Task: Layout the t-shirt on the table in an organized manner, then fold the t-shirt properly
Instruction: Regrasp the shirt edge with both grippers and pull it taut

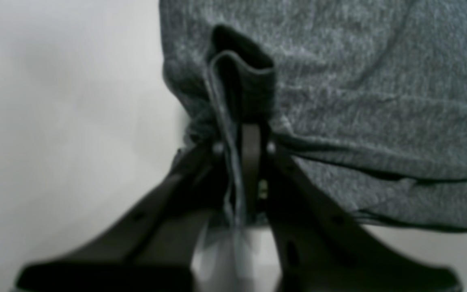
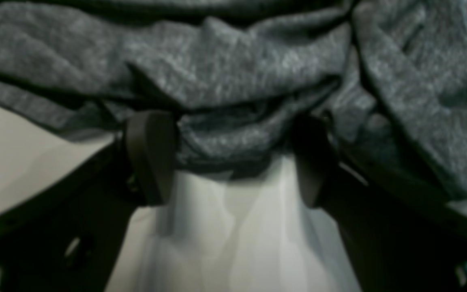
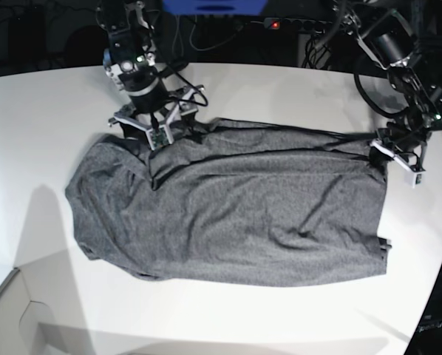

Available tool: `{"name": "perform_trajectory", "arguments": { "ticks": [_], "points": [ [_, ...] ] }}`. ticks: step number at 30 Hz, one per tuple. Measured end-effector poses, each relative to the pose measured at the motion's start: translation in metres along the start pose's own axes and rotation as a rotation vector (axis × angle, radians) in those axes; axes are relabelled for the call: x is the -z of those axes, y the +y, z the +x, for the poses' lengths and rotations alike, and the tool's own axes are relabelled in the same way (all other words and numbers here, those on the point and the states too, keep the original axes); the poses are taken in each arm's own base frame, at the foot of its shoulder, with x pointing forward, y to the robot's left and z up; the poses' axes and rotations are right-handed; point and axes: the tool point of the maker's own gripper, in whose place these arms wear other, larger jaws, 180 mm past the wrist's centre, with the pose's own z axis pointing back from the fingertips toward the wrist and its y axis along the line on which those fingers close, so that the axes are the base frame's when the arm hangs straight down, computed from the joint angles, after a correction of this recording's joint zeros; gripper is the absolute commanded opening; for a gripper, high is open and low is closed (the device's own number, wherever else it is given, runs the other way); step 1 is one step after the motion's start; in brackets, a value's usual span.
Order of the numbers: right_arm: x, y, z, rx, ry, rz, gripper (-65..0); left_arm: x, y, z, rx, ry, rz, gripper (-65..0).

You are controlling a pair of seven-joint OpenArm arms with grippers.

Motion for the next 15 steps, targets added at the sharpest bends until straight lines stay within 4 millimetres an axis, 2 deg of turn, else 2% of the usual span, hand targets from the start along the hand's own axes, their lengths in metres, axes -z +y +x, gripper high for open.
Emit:
{"name": "perform_trajectory", "arguments": {
  "ticks": [2,6,9,15],
  "points": [
    [-0.001,0.0,0.0,0.0,-0.002,0.0,-28.1,0.0,0.0,0.0,0.0,0.0,0.0,-64.8],
    [-0.005,0.0,0.002,0.002,-0.009,-0.003,-48.9,0.0,0.0,0.0,0.0,-0.001,0.0,-64.8],
    [-0.015,0.0,-0.004,0.008,0.002,-0.008,-64.3,0.0,0.001,0.0,0.002,0.0,0.002,-64.8],
    [-0.028,-0.023,-0.018,0.041,0.028,-0.077,-65.0,0.0,0.001,0.002,0.006,0.01,0.004,-64.8]
  ]
}}
